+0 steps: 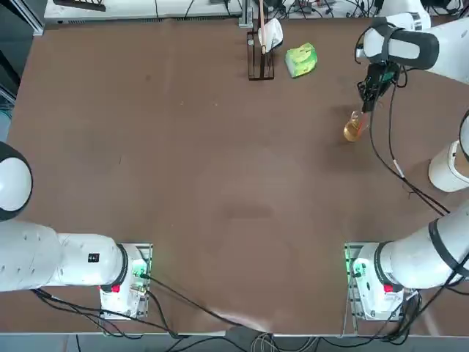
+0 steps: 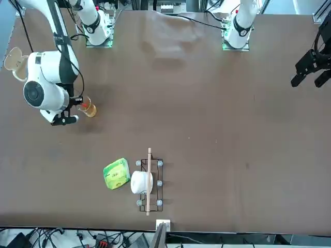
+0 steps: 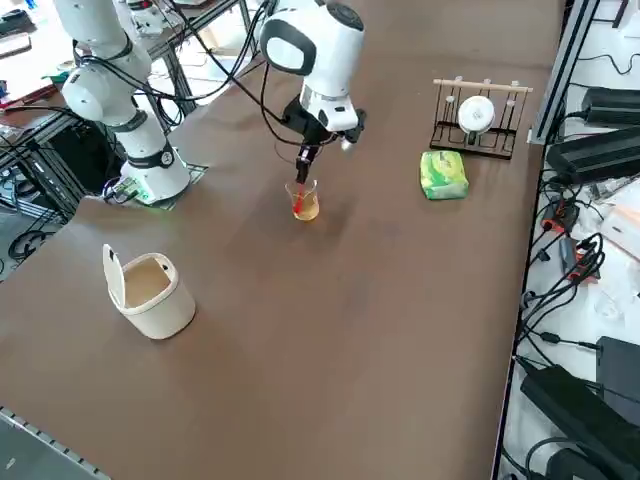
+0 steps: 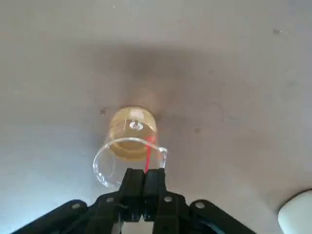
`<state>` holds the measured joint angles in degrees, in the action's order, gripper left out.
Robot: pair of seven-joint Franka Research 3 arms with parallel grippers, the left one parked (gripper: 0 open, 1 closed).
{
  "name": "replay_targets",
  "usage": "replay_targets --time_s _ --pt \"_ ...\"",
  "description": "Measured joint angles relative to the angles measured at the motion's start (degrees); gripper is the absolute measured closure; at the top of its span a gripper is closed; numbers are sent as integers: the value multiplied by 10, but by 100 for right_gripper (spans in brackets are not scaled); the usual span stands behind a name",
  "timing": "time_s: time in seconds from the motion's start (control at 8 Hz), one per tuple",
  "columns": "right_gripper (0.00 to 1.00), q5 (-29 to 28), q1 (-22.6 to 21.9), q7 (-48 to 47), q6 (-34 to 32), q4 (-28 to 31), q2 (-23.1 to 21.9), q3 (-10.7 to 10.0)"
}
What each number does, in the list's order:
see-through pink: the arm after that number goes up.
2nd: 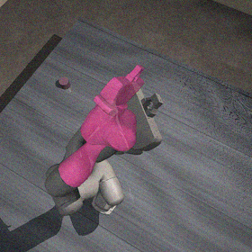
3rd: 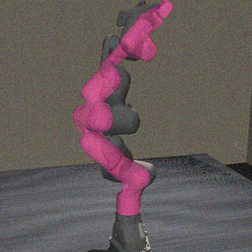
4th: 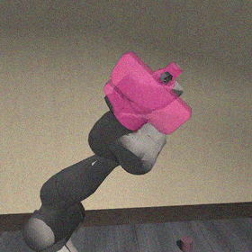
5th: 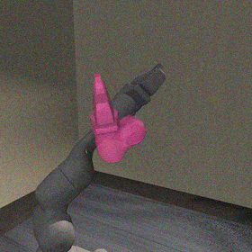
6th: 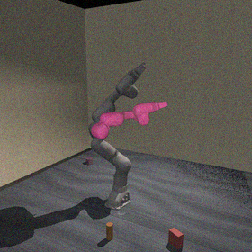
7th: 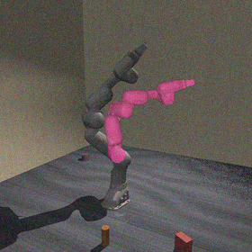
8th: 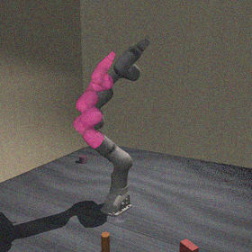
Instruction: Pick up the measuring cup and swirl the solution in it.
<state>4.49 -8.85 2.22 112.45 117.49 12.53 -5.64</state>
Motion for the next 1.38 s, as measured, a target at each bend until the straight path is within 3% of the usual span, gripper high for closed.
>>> replay_targets --time_s 0.88,1.38 --pt "98 -15 -14 -32 24 -9 14 9" --pt "98 -37 -22 -46 -19 -10 12 10"
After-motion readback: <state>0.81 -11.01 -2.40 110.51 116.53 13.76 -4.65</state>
